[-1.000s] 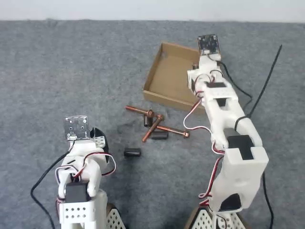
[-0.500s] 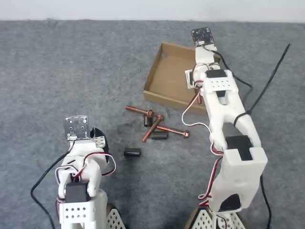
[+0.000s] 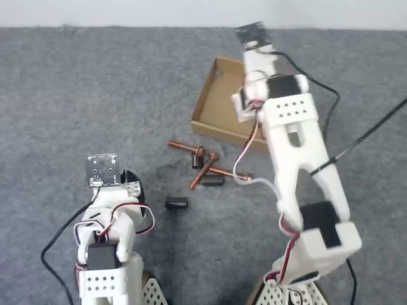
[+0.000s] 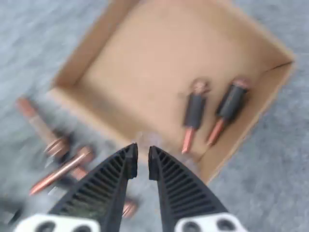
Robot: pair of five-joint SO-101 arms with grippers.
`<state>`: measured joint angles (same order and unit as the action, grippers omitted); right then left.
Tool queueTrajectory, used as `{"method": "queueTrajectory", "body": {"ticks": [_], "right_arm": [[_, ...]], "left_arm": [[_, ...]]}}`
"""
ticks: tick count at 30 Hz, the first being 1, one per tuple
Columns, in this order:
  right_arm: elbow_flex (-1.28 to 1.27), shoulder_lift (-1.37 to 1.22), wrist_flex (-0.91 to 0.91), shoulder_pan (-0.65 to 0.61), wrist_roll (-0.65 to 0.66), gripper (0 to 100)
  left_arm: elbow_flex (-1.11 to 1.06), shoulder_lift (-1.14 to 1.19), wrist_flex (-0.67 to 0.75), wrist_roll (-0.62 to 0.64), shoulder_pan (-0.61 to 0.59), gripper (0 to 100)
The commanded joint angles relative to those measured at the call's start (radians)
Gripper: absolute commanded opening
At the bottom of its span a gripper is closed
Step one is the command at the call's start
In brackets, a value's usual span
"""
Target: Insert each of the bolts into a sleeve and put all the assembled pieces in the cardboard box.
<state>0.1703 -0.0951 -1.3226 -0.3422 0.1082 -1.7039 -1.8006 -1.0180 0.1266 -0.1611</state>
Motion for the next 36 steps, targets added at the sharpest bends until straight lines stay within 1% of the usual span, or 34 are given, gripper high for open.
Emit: {"method": "queueTrajectory", "body": {"ticks": [1, 4, 8, 10, 13, 17, 20, 26, 36], "right_arm": [[0.061, 0.134, -0.117, -0.09, 0.006, 2.8], [0.055, 0.162, -0.165, -0.124, 0.006, 2.8], [0.055, 0.125, -0.143, -0.13, 0.008, 2.8], [0.055, 0.084, -0.124, -0.13, 0.043, 2.9], [0.057, -0.004, -0.085, -0.142, 0.14, 8.3], [0.064, -0.108, -0.05, -0.182, 0.147, 16.4], [0.106, -0.159, -0.013, -0.214, 0.147, 16.7], [0.21, -0.271, 0.064, -0.213, 0.155, 16.9], [0.46, -0.53, 0.054, -0.226, 0.155, 16.9]], "left_arm": [[0.018, -0.017, 0.0, -0.009, -0.003, 1], [0.018, -0.017, -0.003, -0.009, -0.003, 1], [0.018, -0.017, -0.002, -0.009, -0.003, 1], [0.018, -0.017, -0.002, -0.009, -0.003, 1], [0.018, -0.017, -0.003, -0.009, -0.003, 1], [0.018, -0.017, -0.003, -0.009, -0.003, 1], [0.018, -0.017, -0.003, -0.009, -0.003, 1], [0.018, -0.017, -0.003, -0.009, -0.003, 1], [0.018, -0.017, 0.002, -0.009, -0.002, 1]]}}
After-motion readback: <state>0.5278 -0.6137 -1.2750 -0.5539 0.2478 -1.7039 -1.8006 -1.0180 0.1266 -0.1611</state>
